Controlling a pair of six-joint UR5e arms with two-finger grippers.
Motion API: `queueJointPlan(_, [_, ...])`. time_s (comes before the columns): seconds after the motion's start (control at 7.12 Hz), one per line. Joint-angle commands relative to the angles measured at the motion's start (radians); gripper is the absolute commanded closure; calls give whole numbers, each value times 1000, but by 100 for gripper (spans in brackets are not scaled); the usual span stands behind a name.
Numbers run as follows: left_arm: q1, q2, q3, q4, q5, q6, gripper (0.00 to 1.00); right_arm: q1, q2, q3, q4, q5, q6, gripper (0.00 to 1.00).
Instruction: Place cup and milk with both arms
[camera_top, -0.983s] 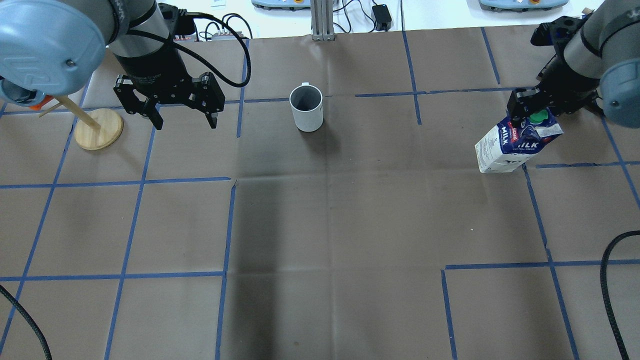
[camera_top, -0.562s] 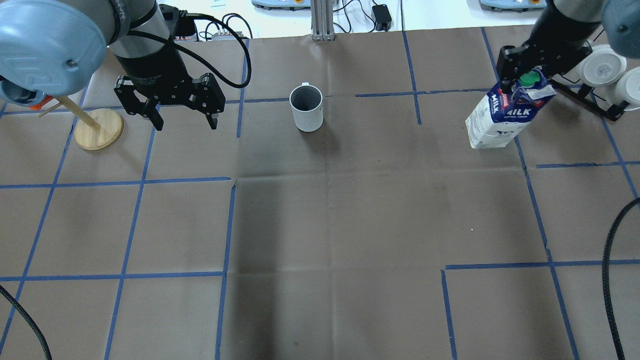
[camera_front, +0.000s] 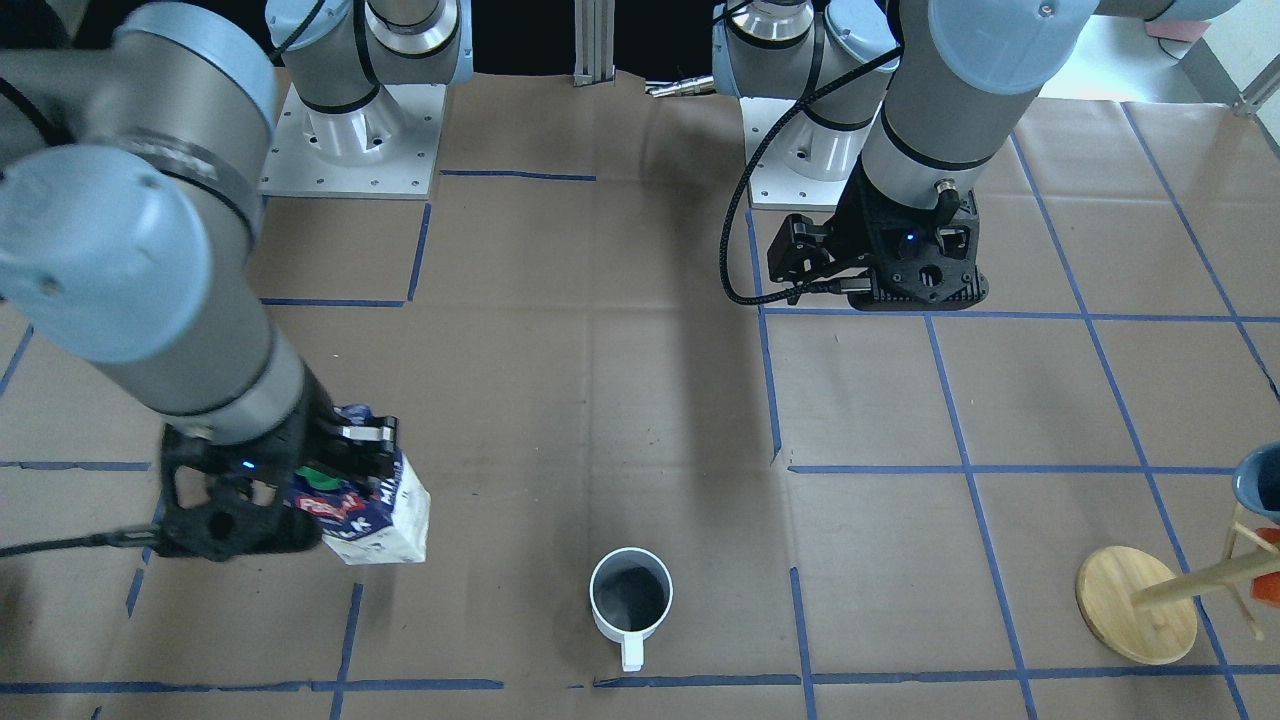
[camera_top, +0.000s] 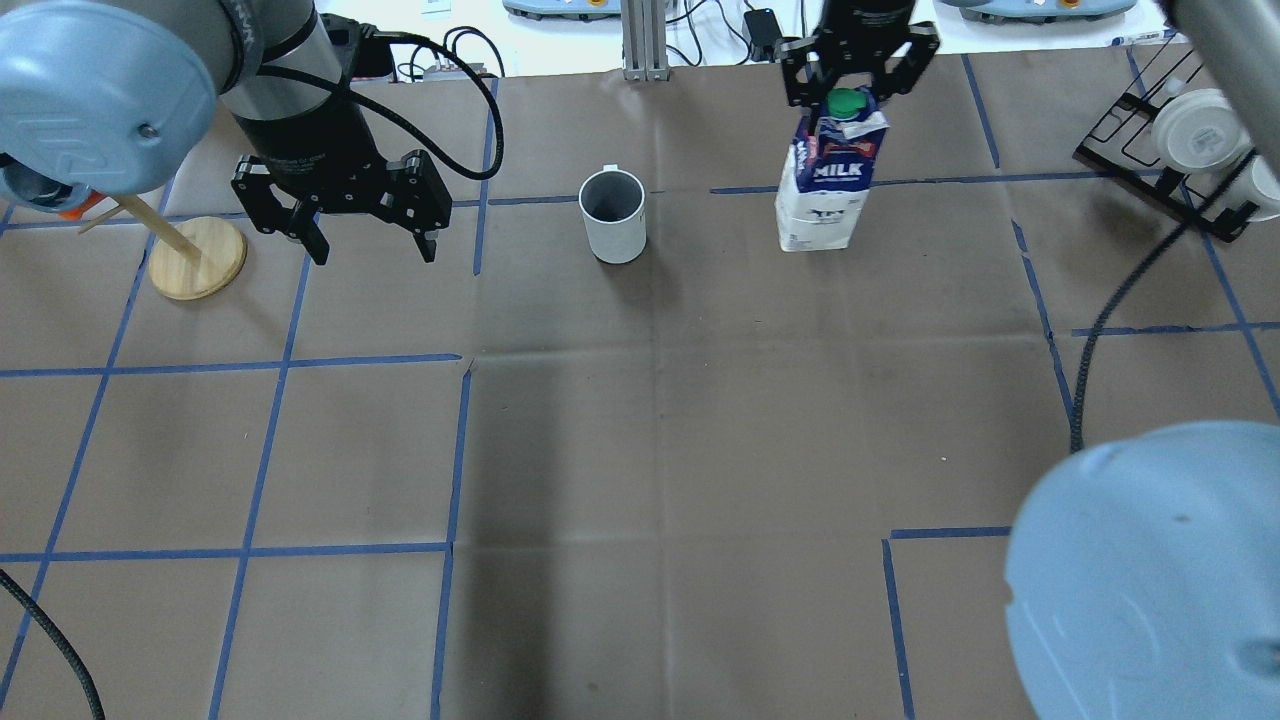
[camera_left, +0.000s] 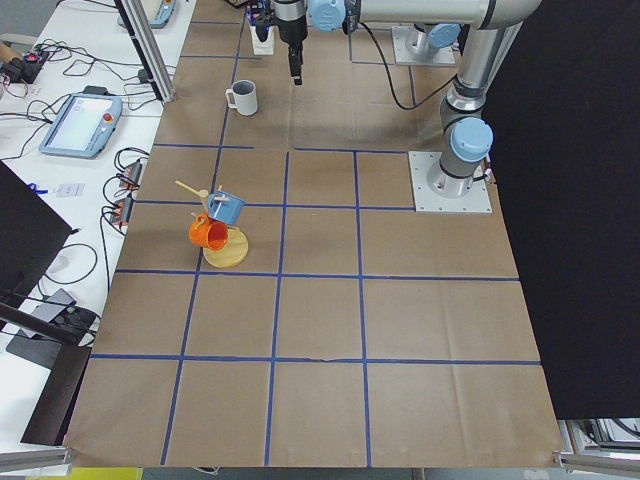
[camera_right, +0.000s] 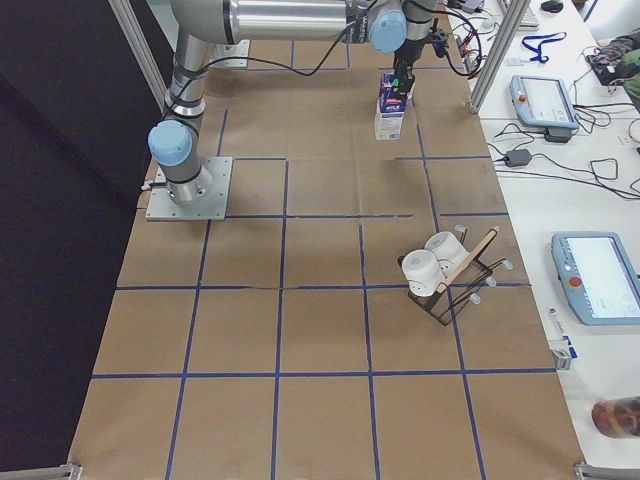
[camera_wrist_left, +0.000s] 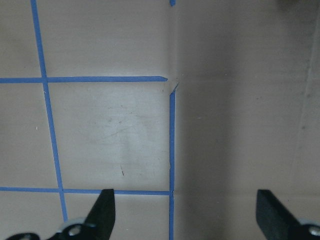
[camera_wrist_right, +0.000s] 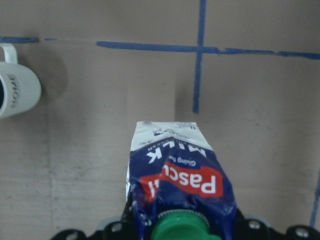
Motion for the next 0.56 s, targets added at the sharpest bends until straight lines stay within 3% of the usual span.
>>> queueJointPlan(0.0, [0, 14, -7, 1, -2, 0, 0, 62, 134, -134, 4, 13, 111, 42])
queueJointPlan(0.42, [-2, 57, -13, 0, -5, -1, 0, 112, 235, -228, -5, 10, 189, 42])
